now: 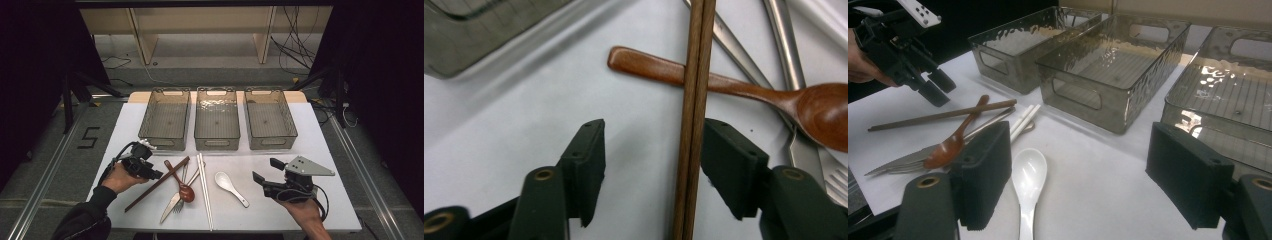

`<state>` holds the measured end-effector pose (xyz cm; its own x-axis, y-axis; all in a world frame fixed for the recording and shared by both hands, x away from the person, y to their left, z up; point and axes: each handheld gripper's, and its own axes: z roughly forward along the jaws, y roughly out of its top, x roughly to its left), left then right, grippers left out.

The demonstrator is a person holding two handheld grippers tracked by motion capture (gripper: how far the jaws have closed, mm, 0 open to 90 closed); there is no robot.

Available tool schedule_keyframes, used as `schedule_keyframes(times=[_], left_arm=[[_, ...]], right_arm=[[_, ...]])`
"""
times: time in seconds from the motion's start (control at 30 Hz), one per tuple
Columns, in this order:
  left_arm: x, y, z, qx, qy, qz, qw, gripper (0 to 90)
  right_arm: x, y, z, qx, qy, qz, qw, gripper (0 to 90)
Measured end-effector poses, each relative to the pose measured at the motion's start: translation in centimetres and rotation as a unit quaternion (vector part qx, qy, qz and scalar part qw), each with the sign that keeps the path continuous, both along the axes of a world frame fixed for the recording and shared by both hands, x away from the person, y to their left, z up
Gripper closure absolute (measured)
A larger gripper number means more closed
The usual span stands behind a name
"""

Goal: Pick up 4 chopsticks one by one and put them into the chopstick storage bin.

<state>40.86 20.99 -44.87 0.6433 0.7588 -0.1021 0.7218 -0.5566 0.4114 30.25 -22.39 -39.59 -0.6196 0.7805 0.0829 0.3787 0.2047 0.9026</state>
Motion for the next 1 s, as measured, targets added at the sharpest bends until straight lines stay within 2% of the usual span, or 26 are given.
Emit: schedule_keyframes(times=[0.13, 0.73, 0.87, 1.0], left_arm=[[0.0, -0.1, -0.3, 0.002, 0.008, -0.006, 0.9999, 49.0], [0.0, -0.3, -0.9, -0.008, 0.024, -0.015, 0.9996, 61.8], [0.0, -0.2, -1.0, -0.013, 0.027, -0.014, 0.9995, 63.0], [0.1, -0.2, -1.2, -0.007, 0.029, -0.016, 0.9994, 64.1]], right_arm=[[0.0, 0.0, 0.0, 0.0, 0.001, 0.0, 1.0, 26.7], [0.0, 0.0, 0.0, -0.001, 0.002, -0.001, 1.0, 26.9], [0.0, 0.0, 0.0, -0.001, 0.002, 0.0, 1.0, 26.9], [0.0, 0.0, 0.0, -0.001, 0.002, 0.0, 1.0, 26.9]])
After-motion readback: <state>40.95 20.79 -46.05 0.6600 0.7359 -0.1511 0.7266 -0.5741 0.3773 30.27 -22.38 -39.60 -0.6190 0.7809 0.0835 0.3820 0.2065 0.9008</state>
